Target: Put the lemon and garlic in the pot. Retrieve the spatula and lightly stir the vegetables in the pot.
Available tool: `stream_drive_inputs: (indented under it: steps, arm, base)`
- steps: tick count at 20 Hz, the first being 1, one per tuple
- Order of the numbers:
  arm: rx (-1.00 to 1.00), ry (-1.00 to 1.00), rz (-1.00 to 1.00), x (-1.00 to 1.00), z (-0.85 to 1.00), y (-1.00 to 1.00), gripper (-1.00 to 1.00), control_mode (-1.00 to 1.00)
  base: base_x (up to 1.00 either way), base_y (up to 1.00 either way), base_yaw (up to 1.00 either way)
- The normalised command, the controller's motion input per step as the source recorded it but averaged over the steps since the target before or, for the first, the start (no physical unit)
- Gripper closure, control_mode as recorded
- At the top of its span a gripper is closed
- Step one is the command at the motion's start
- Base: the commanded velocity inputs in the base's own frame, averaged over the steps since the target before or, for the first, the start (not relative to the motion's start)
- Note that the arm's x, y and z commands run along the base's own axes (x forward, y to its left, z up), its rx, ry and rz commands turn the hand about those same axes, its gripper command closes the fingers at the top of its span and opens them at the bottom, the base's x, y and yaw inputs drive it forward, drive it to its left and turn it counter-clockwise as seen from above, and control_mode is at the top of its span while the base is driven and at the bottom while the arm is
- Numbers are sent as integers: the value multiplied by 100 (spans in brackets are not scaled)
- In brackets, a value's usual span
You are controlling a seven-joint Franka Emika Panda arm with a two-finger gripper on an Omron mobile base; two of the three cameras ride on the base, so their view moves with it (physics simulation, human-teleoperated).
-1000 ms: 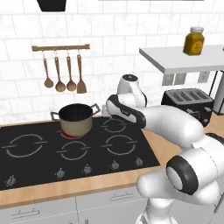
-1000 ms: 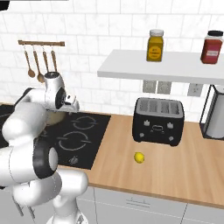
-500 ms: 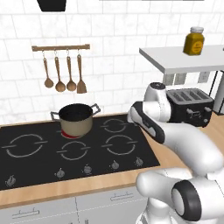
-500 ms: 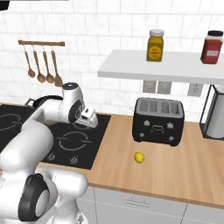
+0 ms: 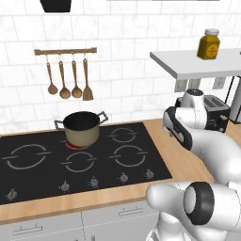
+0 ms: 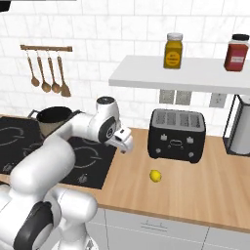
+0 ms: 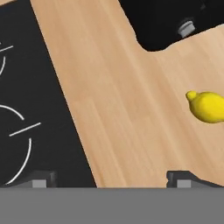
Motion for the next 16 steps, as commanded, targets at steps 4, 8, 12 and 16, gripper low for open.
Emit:
stream_drive_inputs:
  steps: [4,8,12,16]
  arm:
    - [0,0,-6,-19,-2,-100,-100,-100]
    - [-1,0,-1,-30,-20,-100,-100,-100]
    - [-2,1,0,-16,-26,-96,-100,-100]
    - [-3,1,9,-3,-29,-54,-100,-100]
  base:
    - [0,0,0]
    - [0,0,0]
    - [0,0,0]
    - [0,0,0]
